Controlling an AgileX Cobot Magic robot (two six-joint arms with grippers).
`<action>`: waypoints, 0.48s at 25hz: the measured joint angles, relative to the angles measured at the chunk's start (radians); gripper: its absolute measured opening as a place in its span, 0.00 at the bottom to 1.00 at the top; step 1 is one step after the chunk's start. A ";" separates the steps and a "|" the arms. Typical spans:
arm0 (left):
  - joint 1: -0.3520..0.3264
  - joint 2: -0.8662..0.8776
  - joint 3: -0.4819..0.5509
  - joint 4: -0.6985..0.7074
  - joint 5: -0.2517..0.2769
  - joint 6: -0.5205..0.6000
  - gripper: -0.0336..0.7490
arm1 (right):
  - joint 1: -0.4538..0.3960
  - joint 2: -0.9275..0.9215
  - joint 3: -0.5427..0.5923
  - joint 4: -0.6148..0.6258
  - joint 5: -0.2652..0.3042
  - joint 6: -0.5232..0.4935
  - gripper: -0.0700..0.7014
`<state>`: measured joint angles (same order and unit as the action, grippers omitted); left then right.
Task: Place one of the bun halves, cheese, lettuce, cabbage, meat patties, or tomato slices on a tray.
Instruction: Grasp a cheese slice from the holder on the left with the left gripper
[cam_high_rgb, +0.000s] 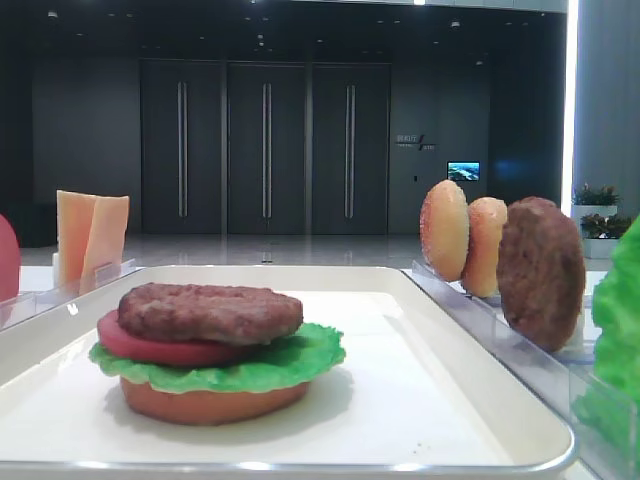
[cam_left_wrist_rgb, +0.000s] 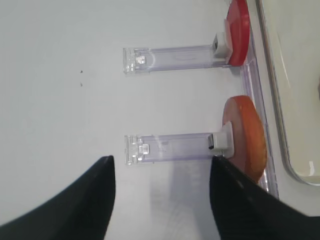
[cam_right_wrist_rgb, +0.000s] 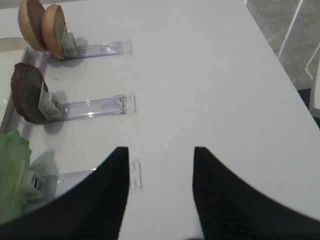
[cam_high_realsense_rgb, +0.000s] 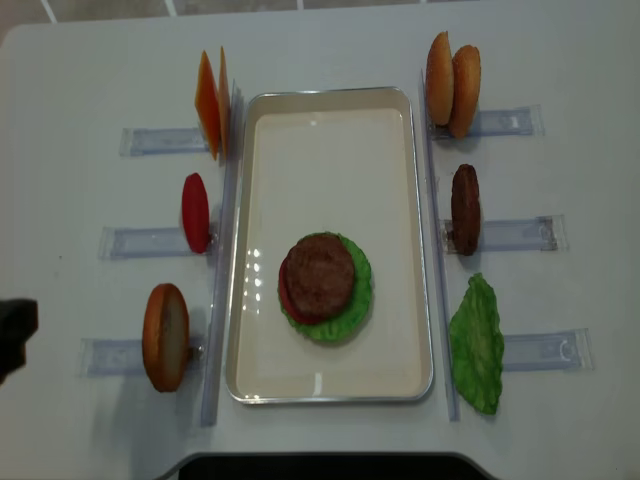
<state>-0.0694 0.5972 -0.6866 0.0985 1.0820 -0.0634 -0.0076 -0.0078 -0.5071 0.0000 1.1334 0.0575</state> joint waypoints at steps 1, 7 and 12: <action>0.000 0.065 -0.029 0.000 -0.002 -0.002 0.62 | 0.000 0.000 0.000 0.000 0.000 0.000 0.47; 0.000 0.416 -0.246 0.000 -0.016 -0.010 0.62 | 0.000 0.000 0.000 0.000 0.000 0.000 0.47; 0.000 0.676 -0.426 0.000 -0.027 -0.013 0.62 | 0.000 0.000 0.000 0.000 0.000 0.000 0.47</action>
<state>-0.0694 1.2728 -1.1130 0.0985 1.0549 -0.0760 -0.0076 -0.0078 -0.5071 0.0000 1.1334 0.0575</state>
